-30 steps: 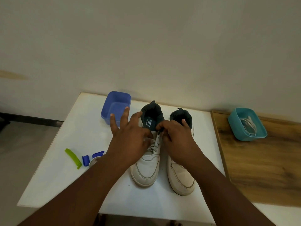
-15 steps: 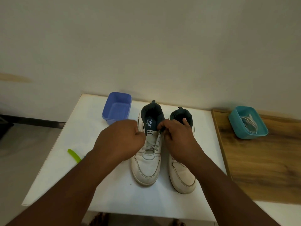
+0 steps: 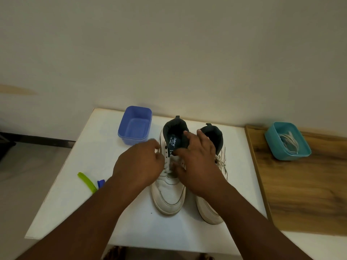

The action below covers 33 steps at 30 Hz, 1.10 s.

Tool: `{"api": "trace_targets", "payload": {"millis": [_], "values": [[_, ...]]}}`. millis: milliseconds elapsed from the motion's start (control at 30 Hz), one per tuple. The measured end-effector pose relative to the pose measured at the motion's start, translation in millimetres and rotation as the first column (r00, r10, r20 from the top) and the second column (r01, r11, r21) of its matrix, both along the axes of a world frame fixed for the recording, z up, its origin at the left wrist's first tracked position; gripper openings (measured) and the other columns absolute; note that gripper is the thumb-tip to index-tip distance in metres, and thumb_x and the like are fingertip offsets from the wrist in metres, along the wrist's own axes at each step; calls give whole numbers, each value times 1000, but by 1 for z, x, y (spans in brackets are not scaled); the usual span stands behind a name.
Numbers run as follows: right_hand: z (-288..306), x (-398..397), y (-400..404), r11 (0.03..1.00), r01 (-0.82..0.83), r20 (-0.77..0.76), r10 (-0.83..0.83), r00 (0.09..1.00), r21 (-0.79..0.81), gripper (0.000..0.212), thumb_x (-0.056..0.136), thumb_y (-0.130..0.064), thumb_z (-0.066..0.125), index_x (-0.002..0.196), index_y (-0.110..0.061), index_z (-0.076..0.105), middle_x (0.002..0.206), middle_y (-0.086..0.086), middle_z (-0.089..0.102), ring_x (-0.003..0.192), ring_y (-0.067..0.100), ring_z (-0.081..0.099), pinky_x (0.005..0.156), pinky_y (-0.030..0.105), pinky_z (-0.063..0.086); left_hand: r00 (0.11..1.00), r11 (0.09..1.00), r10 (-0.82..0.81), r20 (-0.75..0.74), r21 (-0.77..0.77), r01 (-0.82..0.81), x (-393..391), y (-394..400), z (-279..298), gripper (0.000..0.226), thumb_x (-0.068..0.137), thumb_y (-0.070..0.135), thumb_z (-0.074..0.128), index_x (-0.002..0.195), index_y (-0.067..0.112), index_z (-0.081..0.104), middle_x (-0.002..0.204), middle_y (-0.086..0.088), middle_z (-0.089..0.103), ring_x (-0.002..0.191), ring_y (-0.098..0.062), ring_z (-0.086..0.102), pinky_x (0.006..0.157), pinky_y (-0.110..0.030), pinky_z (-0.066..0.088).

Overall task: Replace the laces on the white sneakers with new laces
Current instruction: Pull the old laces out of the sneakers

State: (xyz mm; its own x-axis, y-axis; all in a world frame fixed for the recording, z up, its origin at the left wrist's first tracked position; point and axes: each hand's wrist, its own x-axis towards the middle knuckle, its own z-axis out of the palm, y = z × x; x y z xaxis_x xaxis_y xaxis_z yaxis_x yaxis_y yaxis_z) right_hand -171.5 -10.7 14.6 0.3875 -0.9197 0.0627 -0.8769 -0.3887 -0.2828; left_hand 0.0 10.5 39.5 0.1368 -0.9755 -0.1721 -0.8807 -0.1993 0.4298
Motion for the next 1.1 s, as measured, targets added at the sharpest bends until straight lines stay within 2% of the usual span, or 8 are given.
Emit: {"api": "trace_targets", "payload": {"millis": [100, 300, 533, 667, 733, 867, 967, 1100], "values": [[-9, 4, 2, 999, -22, -16, 22, 1000, 30, 17, 92, -40, 61, 98, -33, 76, 166, 9, 26, 155, 42, 0, 122, 56, -4, 995, 977, 20, -95, -210, -40, -1, -6, -5, 30, 103, 30, 44, 132, 29, 53, 92, 6, 65, 73, -11, 59, 61, -17, 39], [-2, 3, 2, 998, 30, 64, -34, 997, 63, 28, 88, -38, 50, 92, -29, 75, 154, 5, 45, 153, 34, 18, 124, 51, 0, 992, 988, 65, -104, -136, -79, -9, -14, -27, 40, 91, 69, 48, 91, 29, 54, 75, 11, 61, 69, -9, 60, 61, -24, 43], [21, -20, 4, 961, 278, -163, -276, 947, -16, 36, 87, -47, 43, 94, -29, 74, 133, -1, 57, 133, 26, 43, 121, 55, 21, 996, 971, 22, -84, -236, -42, -5, -16, -28, 31, 96, 47, 51, 74, 25, 57, 63, 7, 58, 61, -12, 57, 60, -27, 49], [14, -13, 8, 975, 212, -116, -219, 969, -70, 30, 89, -41, 57, 115, -28, 67, 151, 7, 45, 150, 35, 25, 123, 60, 11, 996, 969, 15, -92, -243, -37, -5, -15, -30, 32, 97, 47, 51, 75, 25, 56, 64, 8, 57, 62, -12, 57, 61, -25, 48], [8, -4, 6, 989, 94, -45, -100, 994, -116, 28, 88, -42, 58, 110, -30, 69, 159, 10, 37, 153, 38, 15, 124, 59, 8, 996, 971, 17, -85, -237, -37, -5, -16, -30, 31, 98, 48, 50, 77, 26, 56, 66, 8, 58, 62, -12, 57, 59, -23, 43], [-6, 5, 3, 999, 29, -20, -28, 999, 47, 17, 91, -40, 60, 95, -35, 75, 164, 6, 33, 155, 40, 7, 124, 58, -2, 997, 978, 32, -74, -204, -47, -5, -17, -29, 32, 99, 48, 48, 76, 26, 53, 66, 7, 56, 62, -13, 55, 58, -21, 35], [-2, -4, -1, 993, 107, 25, -106, 994, -53, 11, 92, -34, 63, 91, -33, 74, 146, 0, 54, 148, 36, 32, 122, 60, 16, 997, 975, 39, -73, -217, -54, -4, -16, -29, 35, 99, 44, 49, 69, 27, 47, 63, 6, 54, 59, -13, 53, 54, -20, 33], [25, -31, -13, 893, 390, 170, -359, 918, -224, 20, 91, -37, 54, 87, -30, 71, 101, -9, 65, 100, 14, 58, 99, 49, 45, 996, 973, 35, -79, -226, -52, -2, -16, -28, 35, 99, 42, 48, 67, 28, 45, 61, 7, 52, 57, -12, 51, 53, -20, 32]]}}
